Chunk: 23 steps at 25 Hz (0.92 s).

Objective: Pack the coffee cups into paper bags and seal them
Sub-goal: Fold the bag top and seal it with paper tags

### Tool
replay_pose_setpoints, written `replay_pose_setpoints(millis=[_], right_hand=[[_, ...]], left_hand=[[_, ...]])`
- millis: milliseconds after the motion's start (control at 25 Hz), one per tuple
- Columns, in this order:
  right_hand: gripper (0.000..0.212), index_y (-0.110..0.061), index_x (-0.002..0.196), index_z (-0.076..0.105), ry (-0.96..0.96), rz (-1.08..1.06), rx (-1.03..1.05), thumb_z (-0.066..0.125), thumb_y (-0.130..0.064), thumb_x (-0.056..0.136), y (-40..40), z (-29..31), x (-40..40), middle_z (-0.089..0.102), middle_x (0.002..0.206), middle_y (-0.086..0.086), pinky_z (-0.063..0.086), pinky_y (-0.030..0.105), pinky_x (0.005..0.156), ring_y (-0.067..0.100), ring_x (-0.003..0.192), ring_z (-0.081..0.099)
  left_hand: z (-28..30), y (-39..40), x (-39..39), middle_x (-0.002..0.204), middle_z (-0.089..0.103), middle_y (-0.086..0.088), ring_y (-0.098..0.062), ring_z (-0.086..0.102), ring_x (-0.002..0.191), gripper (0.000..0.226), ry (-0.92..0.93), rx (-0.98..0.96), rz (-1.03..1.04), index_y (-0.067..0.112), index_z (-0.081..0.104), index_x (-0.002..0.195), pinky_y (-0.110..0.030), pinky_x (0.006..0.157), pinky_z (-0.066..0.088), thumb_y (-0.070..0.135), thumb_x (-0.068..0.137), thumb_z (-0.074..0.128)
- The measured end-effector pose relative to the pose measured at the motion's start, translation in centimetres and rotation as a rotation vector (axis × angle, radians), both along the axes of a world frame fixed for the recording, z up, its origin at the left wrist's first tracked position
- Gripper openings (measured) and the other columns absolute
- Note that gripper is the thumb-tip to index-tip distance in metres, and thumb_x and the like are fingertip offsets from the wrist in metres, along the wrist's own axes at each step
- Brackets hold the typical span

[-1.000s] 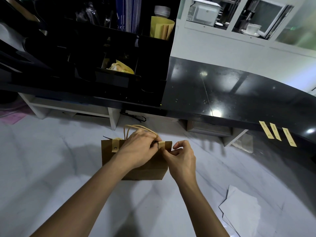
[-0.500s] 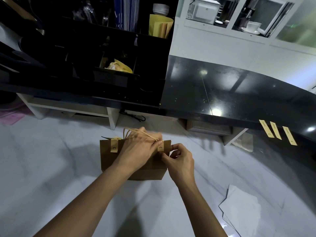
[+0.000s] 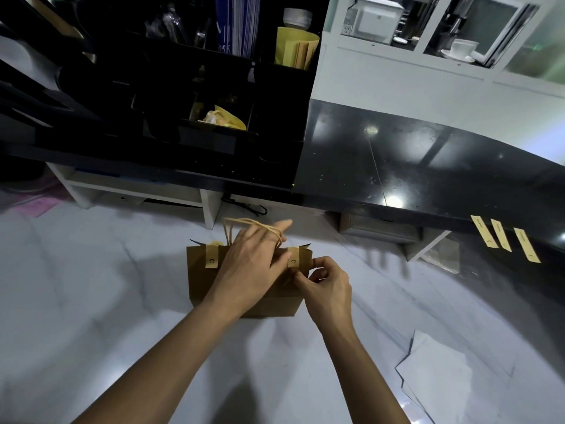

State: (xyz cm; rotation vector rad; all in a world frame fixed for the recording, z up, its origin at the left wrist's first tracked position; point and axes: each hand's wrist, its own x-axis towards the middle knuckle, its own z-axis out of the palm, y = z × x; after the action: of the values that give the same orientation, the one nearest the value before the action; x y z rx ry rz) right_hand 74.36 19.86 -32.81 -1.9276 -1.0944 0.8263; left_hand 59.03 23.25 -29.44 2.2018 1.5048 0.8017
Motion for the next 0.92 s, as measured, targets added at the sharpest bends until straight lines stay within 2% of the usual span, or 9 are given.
replay_pose_setpoints(millis=[80, 160, 280, 400, 480, 600, 720, 920], right_hand=[[0.019, -0.029, 0.094, 0.065, 0.011, -0.005, 0.006, 0.079, -0.033, 0.082, -0.1, -0.4, 0.1, 0.064, 0.08, -0.001, 0.04, 0.017, 0.048, 0.013, 0.069, 0.061], [0.021, -0.028, 0.096, 0.065, 0.02, -0.009, 0.014, 0.079, -0.033, 0.081, -0.3, -0.9, 0.0, 0.064, 0.089, 0.002, 0.044, 0.025, 0.056, 0.018, 0.079, 0.063], [0.028, -0.028, 0.102, 0.065, 0.005, -0.013, 0.029, 0.08, -0.034, 0.079, -0.5, -1.5, -0.2, 0.059, 0.104, 0.001, 0.045, 0.026, 0.063, 0.015, 0.088, 0.061], [0.039, -0.025, 0.113, 0.063, 0.017, 0.0, 0.045, 0.082, -0.034, 0.079, -0.8, -1.9, -0.3, 0.058, 0.112, -0.002, 0.049, 0.024, 0.067, 0.009, 0.095, 0.059], [0.043, -0.024, 0.116, 0.062, 0.045, -0.002, 0.053, 0.082, -0.032, 0.079, -1.0, -2.3, -0.4, 0.061, 0.116, -0.002, 0.055, 0.033, 0.076, 0.013, 0.1, 0.061], [0.044, -0.025, 0.118, 0.06, 0.082, 0.01, 0.052, 0.081, -0.029, 0.079, -1.5, -2.9, -0.7, 0.065, 0.118, -0.005, 0.057, 0.044, 0.089, 0.014, 0.106, 0.063], [0.044, -0.029, 0.117, 0.058, 0.113, 0.03, 0.044, 0.081, -0.025, 0.079, -1.9, -3.3, -0.8, 0.066, 0.116, -0.011, 0.056, 0.043, 0.092, 0.012, 0.109, 0.064], [0.045, -0.029, 0.118, 0.056, 0.138, 0.065, 0.021, 0.08, -0.022, 0.081, -2.3, -4.0, -1.1, 0.065, 0.11, -0.019, 0.055, 0.037, 0.091, 0.013, 0.109, 0.064]], left_hand=[[0.0, -0.9, -0.5, 0.135, 0.058, 0.0, -0.015, 0.048, 0.13, 0.053, -0.031, 0.07, -0.017, 0.021, 0.042, 0.15, -0.033, 0.109, 0.042, 0.024, 0.1, 0.058], [0.1, -2.0, -1.3, 0.131, 0.06, -0.005, -0.017, 0.053, 0.126, 0.049, -0.033, 0.155, -0.014, 0.013, 0.047, 0.147, -0.032, 0.106, 0.047, 0.012, 0.099, 0.058], [-0.2, -3.3, -3.0, 0.114, 0.066, -0.003, -0.018, 0.059, 0.109, 0.034, -0.076, 0.312, 0.061, 0.01, 0.063, 0.127, -0.026, 0.094, 0.05, 0.004, 0.093, 0.059], [-1.3, -4.1, -4.8, 0.101, 0.062, 0.0, -0.017, 0.052, 0.093, 0.025, -0.174, 0.375, 0.253, 0.011, 0.062, 0.109, -0.028, 0.082, 0.046, 0.001, 0.087, 0.064], [-2.3, -4.4, -6.0, 0.105, 0.057, 0.002, -0.014, 0.047, 0.094, 0.029, -0.257, 0.316, 0.408, 0.015, 0.056, 0.109, -0.033, 0.08, 0.047, 0.005, 0.085, 0.069], [-3.8, -4.4, -7.5, 0.117, 0.052, 0.002, -0.018, 0.047, 0.103, 0.04, -0.338, 0.195, 0.535, 0.018, 0.05, 0.117, -0.042, 0.086, 0.049, 0.014, 0.085, 0.073], [-5.1, -4.5, -8.1, 0.124, 0.051, -0.001, -0.023, 0.049, 0.109, 0.046, -0.363, 0.066, 0.54, 0.016, 0.048, 0.126, -0.041, 0.093, 0.047, 0.014, 0.086, 0.072], [-6.4, -5.0, -8.8, 0.125, 0.052, 0.001, -0.021, 0.052, 0.113, 0.041, -0.371, -0.147, 0.489, 0.018, 0.047, 0.128, -0.034, 0.091, 0.045, 0.014, 0.091, 0.064]])
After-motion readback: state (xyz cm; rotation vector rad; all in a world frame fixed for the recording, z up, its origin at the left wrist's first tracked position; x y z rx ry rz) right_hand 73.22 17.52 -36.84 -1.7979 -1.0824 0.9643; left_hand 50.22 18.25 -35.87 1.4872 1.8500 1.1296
